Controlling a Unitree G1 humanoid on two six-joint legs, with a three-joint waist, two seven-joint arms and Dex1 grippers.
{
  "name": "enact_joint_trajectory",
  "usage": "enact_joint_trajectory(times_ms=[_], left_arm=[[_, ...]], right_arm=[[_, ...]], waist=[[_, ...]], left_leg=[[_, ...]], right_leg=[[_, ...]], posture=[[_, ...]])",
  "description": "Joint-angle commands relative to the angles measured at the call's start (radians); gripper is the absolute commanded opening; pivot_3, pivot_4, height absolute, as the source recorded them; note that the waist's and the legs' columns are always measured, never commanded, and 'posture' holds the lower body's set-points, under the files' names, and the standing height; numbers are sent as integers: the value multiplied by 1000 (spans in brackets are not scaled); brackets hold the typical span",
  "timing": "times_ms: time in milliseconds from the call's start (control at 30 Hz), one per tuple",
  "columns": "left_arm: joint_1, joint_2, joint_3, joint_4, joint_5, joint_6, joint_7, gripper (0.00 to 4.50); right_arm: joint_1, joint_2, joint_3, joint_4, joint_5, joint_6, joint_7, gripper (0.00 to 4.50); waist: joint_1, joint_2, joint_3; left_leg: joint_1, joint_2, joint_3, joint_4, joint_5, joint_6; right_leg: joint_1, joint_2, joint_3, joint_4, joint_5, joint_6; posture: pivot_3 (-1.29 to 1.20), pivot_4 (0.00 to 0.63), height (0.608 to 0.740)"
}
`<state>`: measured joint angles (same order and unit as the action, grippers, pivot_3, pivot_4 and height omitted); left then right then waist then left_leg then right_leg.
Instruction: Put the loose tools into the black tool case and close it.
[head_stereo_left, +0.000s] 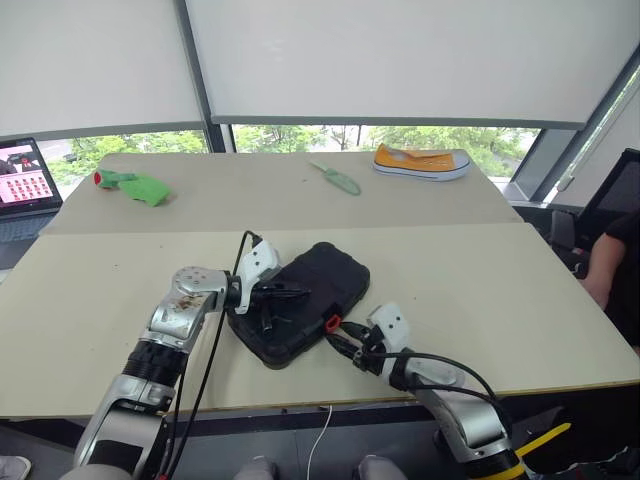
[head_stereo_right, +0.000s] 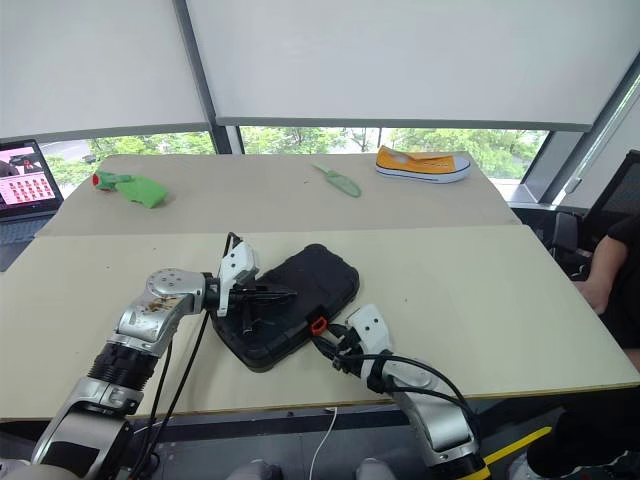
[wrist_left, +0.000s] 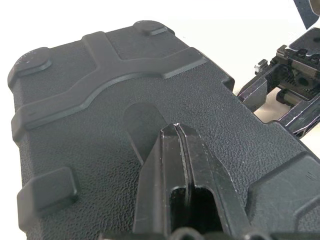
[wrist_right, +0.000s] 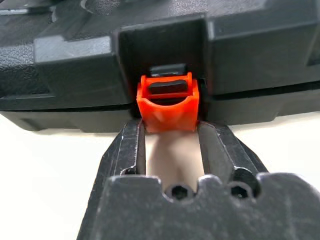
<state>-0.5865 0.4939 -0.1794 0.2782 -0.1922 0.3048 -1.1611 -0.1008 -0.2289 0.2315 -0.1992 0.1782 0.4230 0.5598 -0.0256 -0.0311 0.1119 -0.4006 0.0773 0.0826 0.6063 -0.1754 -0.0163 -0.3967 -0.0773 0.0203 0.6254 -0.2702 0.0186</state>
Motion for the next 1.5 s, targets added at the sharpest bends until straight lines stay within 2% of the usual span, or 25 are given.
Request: enact_joint_trajectory(times_ms=[33,467,900,1500], left_arm=[[82,7,-92,85,57,72,-18,0],[79,6,-91,86,60,76,-18,0],[74,9,-96,86,63,86,-24,0],[69,7,-102,93,64,83,-29,0]], right_arm=[[-21,-8,5,-28,1,-31,10,1274],[59,-65,4,-86,15,-109,63,1274],[96,-39,-8,-90,11,-239,44,1274],[126,-21,-29,-16,31,-471,97,1274]], waist=[[0,0,0],[8,0,0],[8,-1,0],[5,-2,1]], left_leg=[[0,0,0,0,0,0],[-5,0,0,0,-1,0],[-5,0,0,-1,-1,0],[-5,0,0,0,-1,0]], right_leg=[[0,0,0,0,0,0],[-4,0,0,0,-1,-1],[-5,0,0,0,-1,-1],[-6,1,0,0,-1,-2]], posture=[[0,150,740],[0,150,740],[0,150,740],[0,150,740]])
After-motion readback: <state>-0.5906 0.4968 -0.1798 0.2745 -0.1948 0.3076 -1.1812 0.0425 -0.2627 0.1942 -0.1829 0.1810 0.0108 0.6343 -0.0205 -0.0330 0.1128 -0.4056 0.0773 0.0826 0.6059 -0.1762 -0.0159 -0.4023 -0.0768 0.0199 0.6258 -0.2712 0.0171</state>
